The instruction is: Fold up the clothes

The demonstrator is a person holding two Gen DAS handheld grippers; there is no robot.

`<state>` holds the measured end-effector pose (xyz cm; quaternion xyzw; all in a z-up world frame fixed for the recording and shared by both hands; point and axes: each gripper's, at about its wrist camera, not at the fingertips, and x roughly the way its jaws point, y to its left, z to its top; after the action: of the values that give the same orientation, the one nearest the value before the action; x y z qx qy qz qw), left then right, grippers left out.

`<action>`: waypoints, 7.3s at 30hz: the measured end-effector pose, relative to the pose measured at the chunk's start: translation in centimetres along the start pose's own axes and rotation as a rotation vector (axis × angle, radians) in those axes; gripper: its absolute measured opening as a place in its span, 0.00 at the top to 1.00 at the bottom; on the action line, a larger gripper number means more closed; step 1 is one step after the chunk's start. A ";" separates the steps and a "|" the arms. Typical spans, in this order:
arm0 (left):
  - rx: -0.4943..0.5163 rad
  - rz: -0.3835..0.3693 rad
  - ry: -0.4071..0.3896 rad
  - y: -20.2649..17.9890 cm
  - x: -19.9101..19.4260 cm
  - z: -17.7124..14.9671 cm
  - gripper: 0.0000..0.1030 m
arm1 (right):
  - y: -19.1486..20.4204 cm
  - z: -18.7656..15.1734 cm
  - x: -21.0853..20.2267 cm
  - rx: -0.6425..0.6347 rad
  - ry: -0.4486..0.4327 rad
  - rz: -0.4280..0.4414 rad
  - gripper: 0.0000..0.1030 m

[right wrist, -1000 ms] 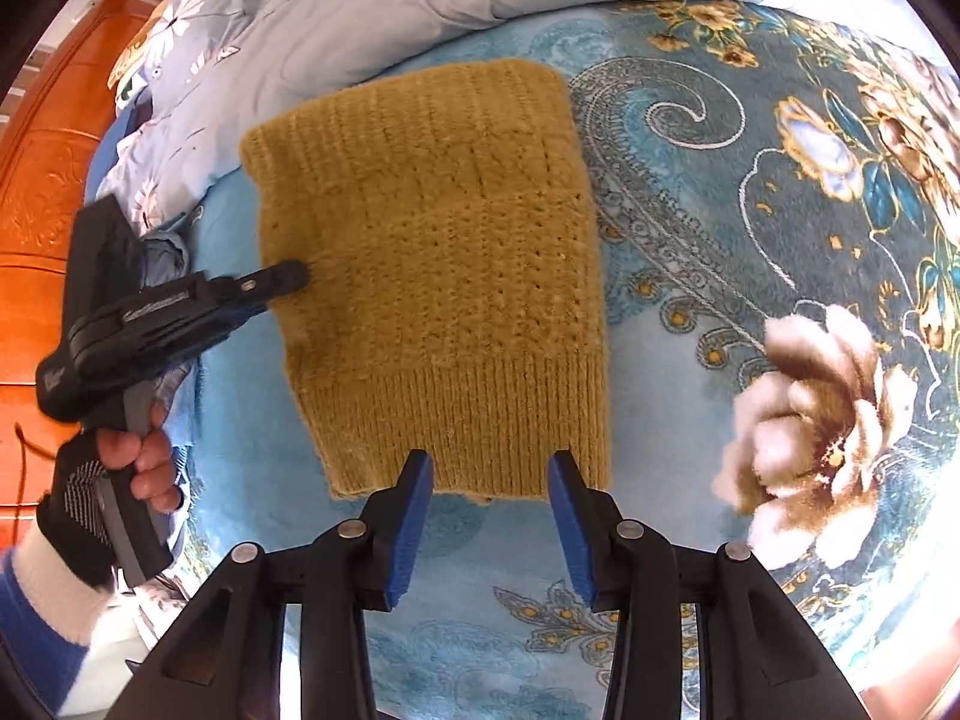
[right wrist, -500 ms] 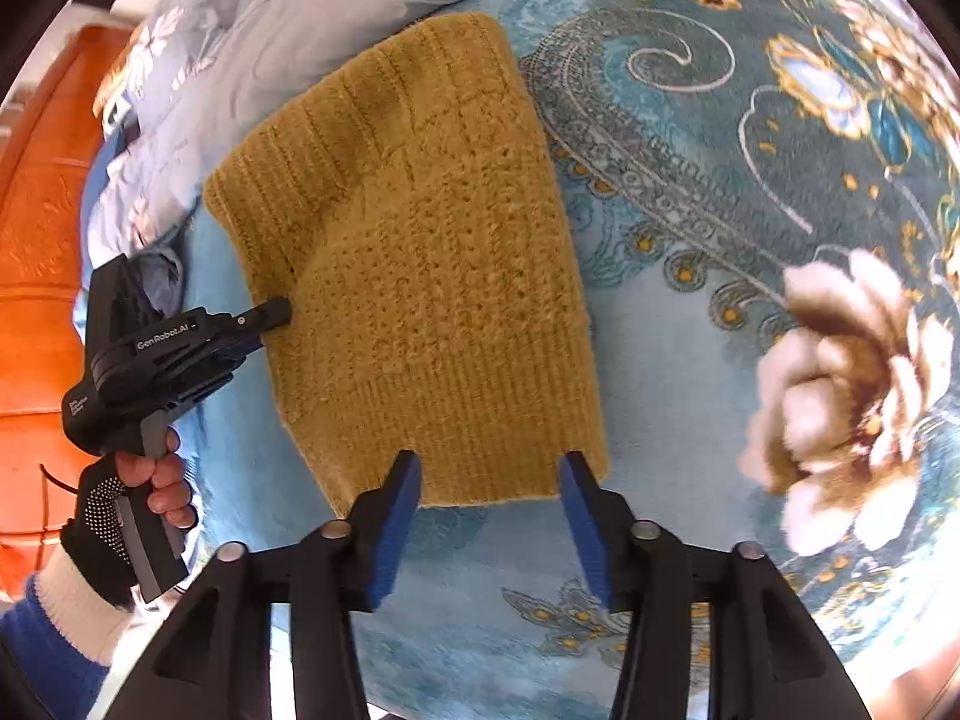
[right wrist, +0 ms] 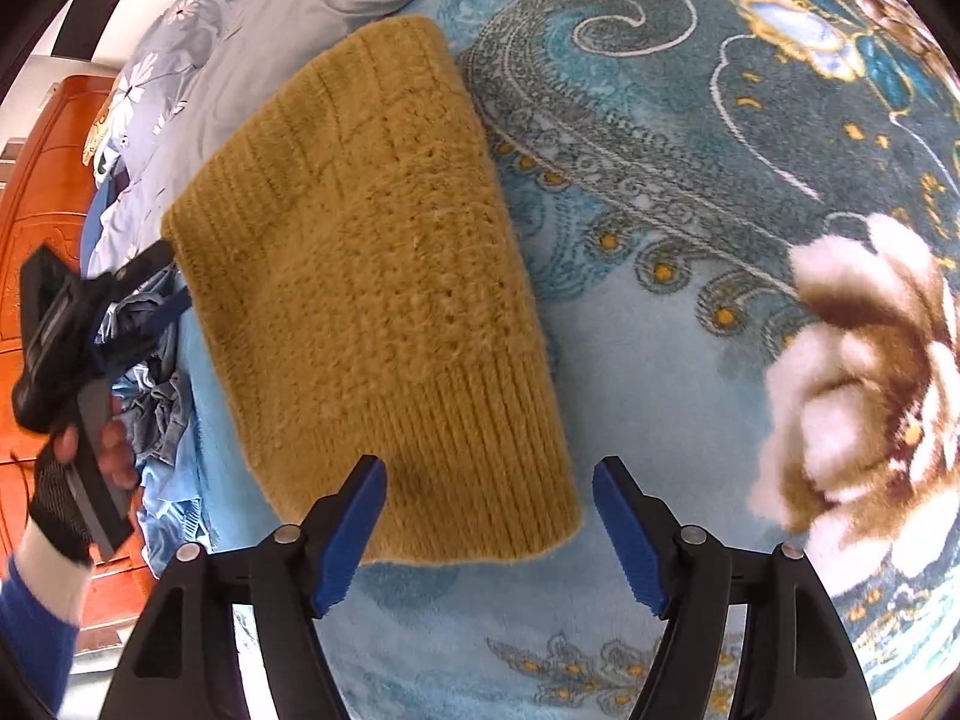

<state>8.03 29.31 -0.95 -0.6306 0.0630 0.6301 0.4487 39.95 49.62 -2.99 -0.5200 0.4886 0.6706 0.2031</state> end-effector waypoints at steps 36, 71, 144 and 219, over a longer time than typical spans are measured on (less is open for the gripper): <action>-0.392 -0.084 -0.129 -4.6 -2.4 -7.0 0.73 | -1.3 7.4 -5.0 -0.361 0.234 0.135 0.76; -0.247 0.131 -0.081 -13.6 -5.2 -11.4 0.16 | -9.7 10.8 -10.6 -0.349 0.000 0.085 0.21; -0.168 -0.152 0.253 -12.2 8.9 -7.9 0.60 | -11.1 7.0 -1.7 -0.037 0.032 0.306 0.49; 0.029 -0.206 0.170 -65.2 17.0 -8.2 0.68 | -44.0 15.2 -40.4 -0.269 -0.073 0.159 0.61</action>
<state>59.47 70.74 14.68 -0.6783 0.0451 0.5239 0.5131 81.93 91.72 13.40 -0.4774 0.4262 0.7624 0.0954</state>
